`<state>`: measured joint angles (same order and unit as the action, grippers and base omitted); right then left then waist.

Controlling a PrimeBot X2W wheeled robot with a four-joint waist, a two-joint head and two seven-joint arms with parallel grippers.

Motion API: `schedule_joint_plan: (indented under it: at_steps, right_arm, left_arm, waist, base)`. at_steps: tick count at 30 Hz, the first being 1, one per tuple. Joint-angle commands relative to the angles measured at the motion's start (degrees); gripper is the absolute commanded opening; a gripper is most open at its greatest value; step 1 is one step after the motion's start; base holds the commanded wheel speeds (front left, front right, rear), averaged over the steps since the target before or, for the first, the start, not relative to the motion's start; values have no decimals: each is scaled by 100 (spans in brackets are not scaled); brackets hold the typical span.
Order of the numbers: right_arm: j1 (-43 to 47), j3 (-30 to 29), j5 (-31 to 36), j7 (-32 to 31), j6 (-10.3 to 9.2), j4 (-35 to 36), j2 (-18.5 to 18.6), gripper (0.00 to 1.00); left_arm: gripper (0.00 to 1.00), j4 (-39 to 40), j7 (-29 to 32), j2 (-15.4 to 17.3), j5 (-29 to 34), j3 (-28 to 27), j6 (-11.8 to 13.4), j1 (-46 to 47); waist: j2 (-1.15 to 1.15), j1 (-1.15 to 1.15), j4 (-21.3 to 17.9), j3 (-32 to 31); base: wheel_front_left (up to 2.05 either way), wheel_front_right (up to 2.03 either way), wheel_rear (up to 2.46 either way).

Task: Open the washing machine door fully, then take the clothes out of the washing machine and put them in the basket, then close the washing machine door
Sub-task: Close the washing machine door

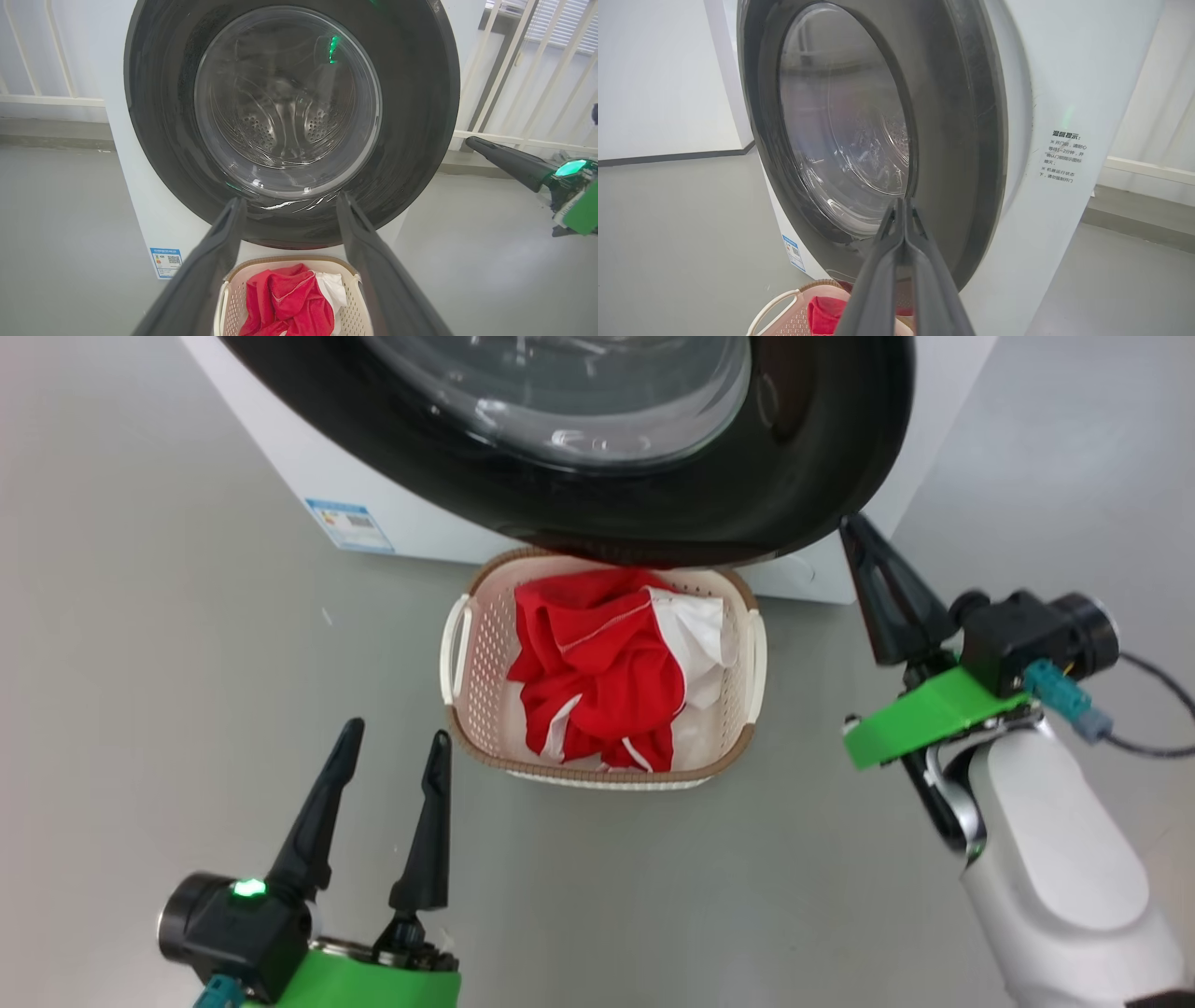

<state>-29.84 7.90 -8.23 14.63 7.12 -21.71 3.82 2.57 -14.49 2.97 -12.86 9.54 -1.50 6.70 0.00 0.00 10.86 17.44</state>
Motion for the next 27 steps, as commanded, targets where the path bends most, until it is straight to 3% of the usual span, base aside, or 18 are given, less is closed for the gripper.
schedule_joint_plan:
  at_steps: [1, 27]
  right_arm:
    - [-171, 86, 41, 27, 36, 83, -28, 0]
    - [-2130, -137, 276, 36, 36, -795, 283, 0]
  left_arm:
    - [100, 168, -51, 46, 67, -156, -12, 170]
    - [100, -54, -51, 0, 100, 12, -91, 548]
  waist:
    - [0, 0, 62, 161]
    - [0, 0, 231, 740]
  base:
    - [0, 0, 0]
    - [0, 0, 0]
